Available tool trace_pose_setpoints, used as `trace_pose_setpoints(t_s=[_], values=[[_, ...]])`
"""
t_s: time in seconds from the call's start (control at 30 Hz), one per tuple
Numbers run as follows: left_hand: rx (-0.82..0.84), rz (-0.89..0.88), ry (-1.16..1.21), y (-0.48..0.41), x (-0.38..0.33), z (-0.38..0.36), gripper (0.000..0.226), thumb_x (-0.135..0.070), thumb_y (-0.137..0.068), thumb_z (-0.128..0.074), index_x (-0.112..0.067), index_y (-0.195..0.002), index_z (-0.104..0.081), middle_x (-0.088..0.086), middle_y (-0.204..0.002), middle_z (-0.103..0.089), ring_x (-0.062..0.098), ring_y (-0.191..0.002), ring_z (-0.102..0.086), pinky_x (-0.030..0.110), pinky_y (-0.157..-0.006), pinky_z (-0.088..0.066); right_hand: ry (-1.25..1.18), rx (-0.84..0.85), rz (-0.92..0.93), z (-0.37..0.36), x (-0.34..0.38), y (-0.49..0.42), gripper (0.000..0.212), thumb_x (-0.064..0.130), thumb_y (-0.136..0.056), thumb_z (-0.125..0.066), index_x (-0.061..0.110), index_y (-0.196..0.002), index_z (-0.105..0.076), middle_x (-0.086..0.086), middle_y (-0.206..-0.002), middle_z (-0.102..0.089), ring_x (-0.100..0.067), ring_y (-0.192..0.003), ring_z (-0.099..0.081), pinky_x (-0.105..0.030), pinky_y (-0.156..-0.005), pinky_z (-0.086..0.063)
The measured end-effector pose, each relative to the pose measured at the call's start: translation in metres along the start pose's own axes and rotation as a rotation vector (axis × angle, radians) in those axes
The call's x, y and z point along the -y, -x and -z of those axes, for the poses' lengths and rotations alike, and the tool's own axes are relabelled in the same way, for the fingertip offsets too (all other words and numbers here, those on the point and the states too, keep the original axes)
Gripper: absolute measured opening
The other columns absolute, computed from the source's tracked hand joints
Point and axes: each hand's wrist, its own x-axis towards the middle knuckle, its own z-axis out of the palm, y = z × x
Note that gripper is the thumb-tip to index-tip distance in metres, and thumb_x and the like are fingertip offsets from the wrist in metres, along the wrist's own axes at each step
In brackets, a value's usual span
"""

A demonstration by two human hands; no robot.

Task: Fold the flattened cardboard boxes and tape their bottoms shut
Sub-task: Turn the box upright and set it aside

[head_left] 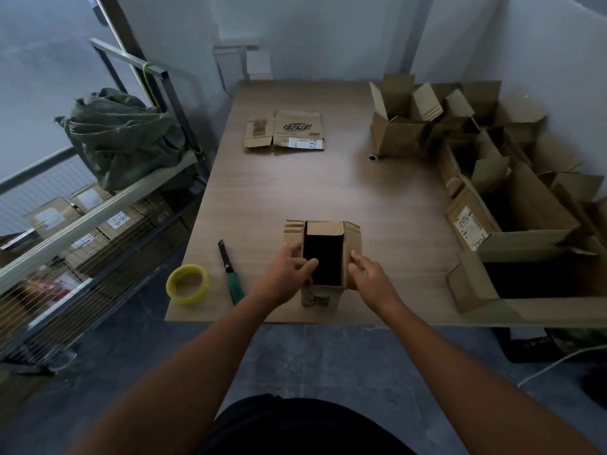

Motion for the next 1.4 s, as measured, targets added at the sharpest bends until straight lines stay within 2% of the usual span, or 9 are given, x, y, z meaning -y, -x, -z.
trace_pose_setpoints(t_s=[0.07,0.2,0.37,0.57,0.7,0.83,1.03,1.23,1.4], values=[[0.036,-0.045,-0.215,0.000,0.013,-0.002,0.020,-0.048,-0.092,-0.067,-0.028,-0.088,-0.066,-0.004,-0.166,-0.015,0.022,-0.151,-0.020,0.044,-0.120,-0.031,0.063,0.023,-0.002,0.002,0.007,0.001,0.065,0.047,-0.098,-0.059,0.017,-0.154,-0.042,-0.011,-0.146,-0.042,-0.026,-0.139,-0.043,-0.037,-0.116,-0.035],[0.059,-0.076,-0.412,0.001,0.028,-0.004,0.061,-0.063,-0.084,-0.068,-0.035,-0.133,-0.046,-0.008,-0.163,-0.010,0.026,-0.153,-0.012,0.049,-0.124,-0.022,0.391,0.144,0.031,-0.010,0.001,0.007,0.110,0.070,-0.084,-0.064,0.024,-0.163,-0.003,0.000,-0.168,-0.003,-0.028,-0.153,-0.012,-0.048,-0.123,-0.024],[0.034,-0.135,-0.452,-0.024,0.016,0.030,0.053,-0.050,-0.097,-0.052,-0.043,-0.148,-0.038,-0.002,-0.152,-0.027,0.028,-0.142,-0.024,0.047,-0.119,-0.021,0.373,0.107,0.035,-0.019,-0.002,0.010,0.109,0.070,-0.086,-0.061,0.030,-0.162,0.007,0.005,-0.168,0.006,-0.028,-0.153,-0.009,-0.051,-0.123,-0.025],[0.087,-0.292,-0.805,-0.079,0.009,0.041,0.054,-0.048,-0.105,-0.032,-0.039,-0.157,-0.022,-0.004,-0.168,-0.002,0.026,-0.152,-0.003,0.048,-0.123,-0.008,0.343,0.050,-0.015,-0.025,0.002,0.016,0.111,0.076,-0.079,-0.060,0.034,-0.162,0.002,0.008,-0.168,0.000,-0.024,-0.152,-0.011,-0.045,-0.123,-0.023],[0.123,-0.388,-0.827,-0.120,0.008,0.052,0.066,-0.066,-0.098,-0.037,-0.029,-0.153,-0.034,0.001,-0.159,-0.034,0.027,-0.146,-0.029,0.048,-0.117,-0.025,0.315,0.042,-0.055,-0.028,-0.004,0.014,0.114,0.084,-0.072,-0.056,0.041,-0.161,0.002,0.011,-0.169,0.001,-0.022,-0.154,-0.006,-0.049,-0.125,-0.019],[0.163,-0.354,-0.638,-0.146,0.001,0.055,0.042,-0.056,-0.101,-0.045,-0.022,-0.119,-0.063,0.006,-0.110,-0.068,0.031,-0.103,-0.063,0.041,-0.084,-0.049,0.343,0.014,-0.074,-0.028,-0.005,0.018,0.114,0.087,-0.070,-0.053,0.043,-0.160,0.001,0.010,-0.170,0.003,-0.021,-0.155,-0.001,-0.051,-0.125,-0.016],[0.274,-0.355,-0.631,-0.159,-0.004,0.053,0.059,-0.078,-0.077,-0.064,-0.027,-0.107,-0.060,-0.007,-0.099,-0.063,0.018,-0.089,-0.059,0.038,-0.078,-0.053,0.369,0.000,-0.101,-0.028,0.000,0.020,0.112,0.084,-0.073,-0.053,0.041,-0.161,0.000,0.013,-0.169,0.005,-0.018,-0.155,-0.001,-0.049,-0.126,-0.016],[0.210,-0.251,-0.448,-0.179,-0.007,0.056,0.054,-0.058,-0.103,-0.039,-0.013,-0.080,-0.058,0.001,-0.071,-0.057,0.022,-0.070,-0.055,0.033,-0.058,-0.037,0.333,-0.030,-0.096,-0.035,0.001,0.022,0.110,0.092,-0.071,-0.048,0.048,-0.158,0.004,0.018,-0.168,0.006,-0.017,-0.156,0.002,-0.052,-0.125,-0.017],[0.229,0.037,-0.289,-0.206,0.005,0.044,0.033,-0.039,-0.099,-0.063,-0.010,-0.112,-0.054,0.006,-0.101,-0.056,0.022,-0.089,-0.050,0.034,-0.078,-0.040,0.346,-0.037,-0.096,-0.036,-0.003,0.020,0.112,0.096,-0.069,-0.045,0.050,-0.157,0.004,0.018,-0.168,0.004,-0.017,-0.156,0.001,-0.055,-0.124,-0.019]])
